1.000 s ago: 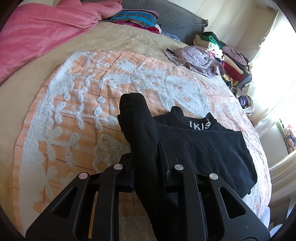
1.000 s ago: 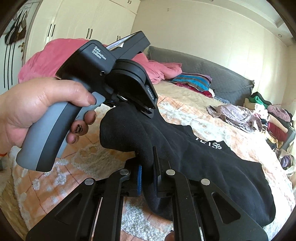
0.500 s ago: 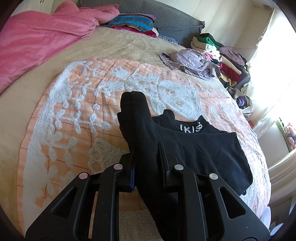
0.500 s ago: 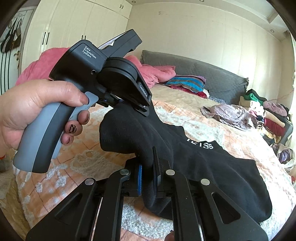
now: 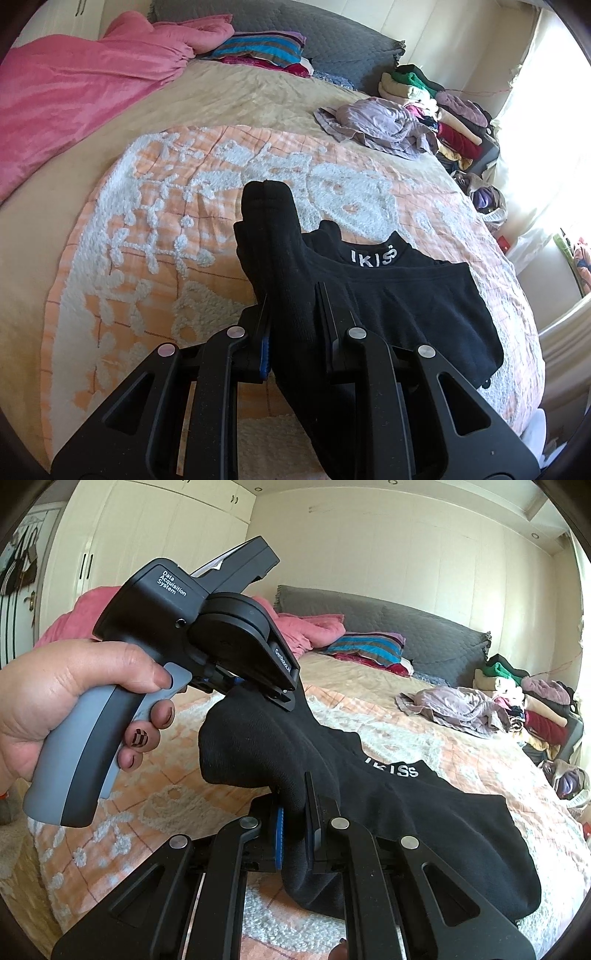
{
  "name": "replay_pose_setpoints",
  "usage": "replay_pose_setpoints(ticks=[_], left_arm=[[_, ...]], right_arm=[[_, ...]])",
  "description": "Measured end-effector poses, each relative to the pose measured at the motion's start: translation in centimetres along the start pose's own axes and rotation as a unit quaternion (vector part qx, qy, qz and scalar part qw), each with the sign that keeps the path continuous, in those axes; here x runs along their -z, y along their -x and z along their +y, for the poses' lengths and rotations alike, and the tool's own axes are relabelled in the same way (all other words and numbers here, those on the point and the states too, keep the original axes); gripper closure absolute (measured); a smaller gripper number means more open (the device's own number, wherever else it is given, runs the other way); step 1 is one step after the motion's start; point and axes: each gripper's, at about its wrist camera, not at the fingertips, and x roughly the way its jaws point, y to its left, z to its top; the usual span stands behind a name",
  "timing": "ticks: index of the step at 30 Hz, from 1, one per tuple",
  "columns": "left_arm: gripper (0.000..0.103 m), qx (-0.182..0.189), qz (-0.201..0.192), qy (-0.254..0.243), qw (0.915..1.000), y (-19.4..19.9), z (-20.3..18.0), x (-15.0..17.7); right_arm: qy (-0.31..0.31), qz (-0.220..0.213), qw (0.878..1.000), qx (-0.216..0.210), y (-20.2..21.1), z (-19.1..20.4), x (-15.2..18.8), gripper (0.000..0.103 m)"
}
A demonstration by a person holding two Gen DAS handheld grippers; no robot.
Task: Fold small clothes
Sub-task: 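Lift the shirt's side edge with both grippers and fold it over the IKISS print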
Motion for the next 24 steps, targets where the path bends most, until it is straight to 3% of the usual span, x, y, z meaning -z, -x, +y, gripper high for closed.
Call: replay_pose_setpoints(ticks=[24], left_arm=[[0.091, -0.01, -0.015, -0.036, 0.9992, 1.2, -4.6, -0.9]], right_arm=[[-0.035, -0.027, 0.999, 0.013, 2.5, -2.8, 0.2, 0.096]])
